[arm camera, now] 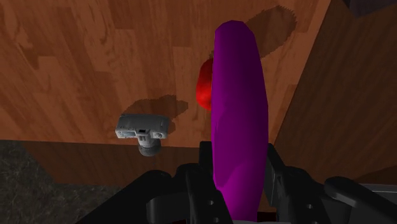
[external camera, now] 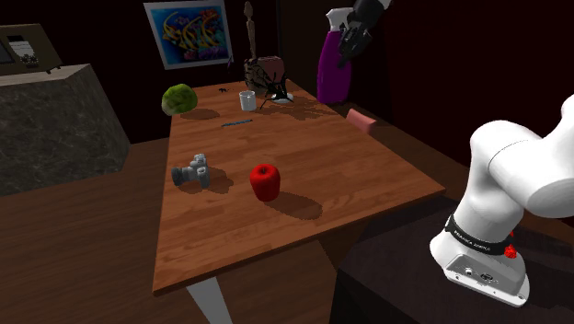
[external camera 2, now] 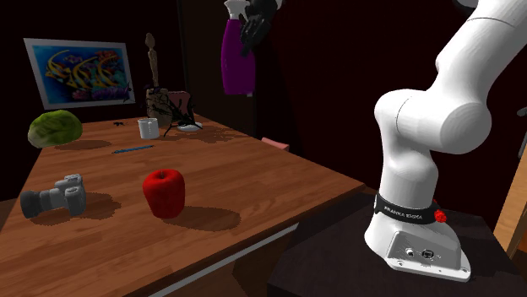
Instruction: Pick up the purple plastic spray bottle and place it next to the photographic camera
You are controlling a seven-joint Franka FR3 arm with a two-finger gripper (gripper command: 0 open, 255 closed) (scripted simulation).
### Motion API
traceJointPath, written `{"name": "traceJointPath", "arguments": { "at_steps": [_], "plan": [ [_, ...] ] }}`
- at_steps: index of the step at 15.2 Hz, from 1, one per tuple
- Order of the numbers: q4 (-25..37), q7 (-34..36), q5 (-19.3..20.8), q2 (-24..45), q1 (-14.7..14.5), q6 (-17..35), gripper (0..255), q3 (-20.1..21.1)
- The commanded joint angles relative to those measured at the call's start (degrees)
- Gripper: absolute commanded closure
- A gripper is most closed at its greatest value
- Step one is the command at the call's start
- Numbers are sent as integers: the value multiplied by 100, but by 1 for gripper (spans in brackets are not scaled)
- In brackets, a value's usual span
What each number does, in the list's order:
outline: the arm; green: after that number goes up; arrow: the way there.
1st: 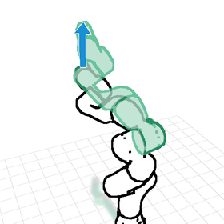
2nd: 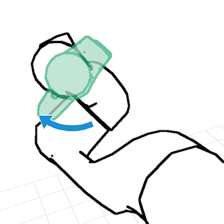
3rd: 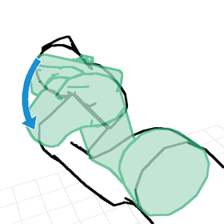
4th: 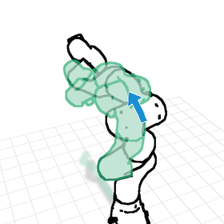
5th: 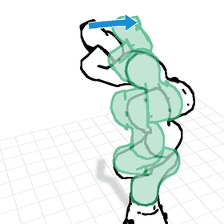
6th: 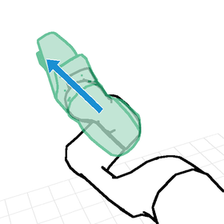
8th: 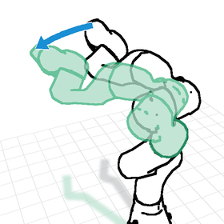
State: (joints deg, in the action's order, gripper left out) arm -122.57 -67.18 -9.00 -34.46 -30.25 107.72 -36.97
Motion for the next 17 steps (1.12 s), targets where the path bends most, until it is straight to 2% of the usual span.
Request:
{"name": "traceJointPath", "arguments": {
  "at_steps": [1,6,11,14,17],
  "plan": [
    [269,-36,-171,396,-224,114,255,-117],
    [1065,-163,-751,1487,-779,283,255,-456],
    [2096,-439,-1632,2793,-1170,158,255,-888],
    [2851,-628,-2318,3699,-1167,-94,255,-1076],
    [3722,-720,-3001,4619,-892,-435,255,-1077]
  ]
}}
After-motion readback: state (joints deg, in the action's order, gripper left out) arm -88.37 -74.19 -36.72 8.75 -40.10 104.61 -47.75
